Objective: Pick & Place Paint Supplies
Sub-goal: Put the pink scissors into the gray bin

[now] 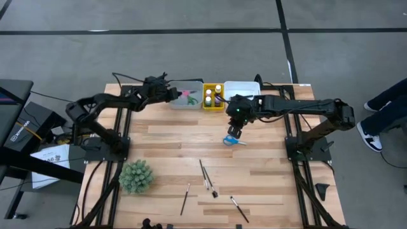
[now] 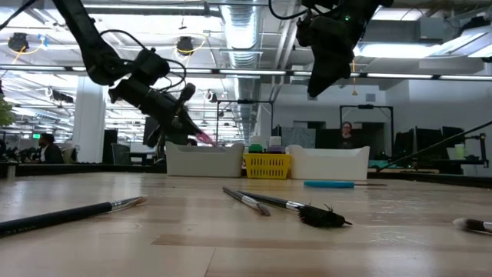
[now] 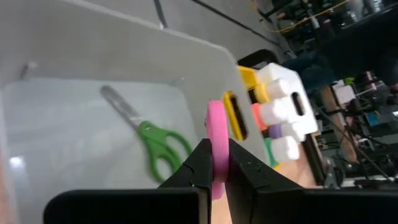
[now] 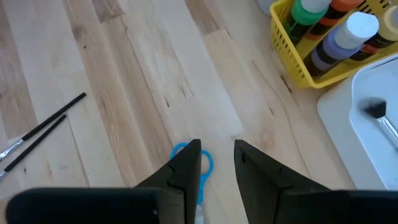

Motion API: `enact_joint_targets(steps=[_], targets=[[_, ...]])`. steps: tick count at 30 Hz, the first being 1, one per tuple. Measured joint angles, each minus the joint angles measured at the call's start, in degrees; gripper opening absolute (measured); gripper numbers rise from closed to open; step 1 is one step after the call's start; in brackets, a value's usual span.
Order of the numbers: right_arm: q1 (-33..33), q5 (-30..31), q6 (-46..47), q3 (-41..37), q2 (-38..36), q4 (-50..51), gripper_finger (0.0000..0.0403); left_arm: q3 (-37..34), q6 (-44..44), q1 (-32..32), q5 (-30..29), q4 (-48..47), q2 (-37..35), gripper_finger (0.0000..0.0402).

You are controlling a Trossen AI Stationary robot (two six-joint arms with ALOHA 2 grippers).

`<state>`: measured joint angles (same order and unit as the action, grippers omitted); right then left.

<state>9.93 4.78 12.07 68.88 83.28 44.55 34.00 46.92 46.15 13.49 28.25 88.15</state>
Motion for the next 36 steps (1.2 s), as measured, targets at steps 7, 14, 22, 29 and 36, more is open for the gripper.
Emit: enact_joint_targets(steps=[7, 14, 22, 29, 36], targets=[[0.0, 0.0, 0.0, 0.0, 0.0, 0.0, 0.0092, 0.0, 0.4, 0.0, 0.0, 0.1, 2.0, 0.0011], [0.0, 0.0, -0.1, 0.0, 0.0, 0.0, 0.0092, 0.0, 0.4, 0.0, 0.0, 0.1, 2.0, 0.0011], [0.0, 0.0, -0.2, 0.0, 0.0, -0.1, 0.0092, 0.0, 0.3, 0.0, 0.0, 0.1, 2.0, 0.0012], [0.0, 0.0, -0.2, 0.0, 0.0, -0.4, 0.0092, 0.0, 0.3, 0.0, 0.0, 0.1, 2.0, 0.0013], [0.0, 0.0, -0.4, 0.0, 0.1, -0.5, 0.0092, 0.0, 0.3, 0.0, 0.0, 0.1, 2.0, 0.0015]])
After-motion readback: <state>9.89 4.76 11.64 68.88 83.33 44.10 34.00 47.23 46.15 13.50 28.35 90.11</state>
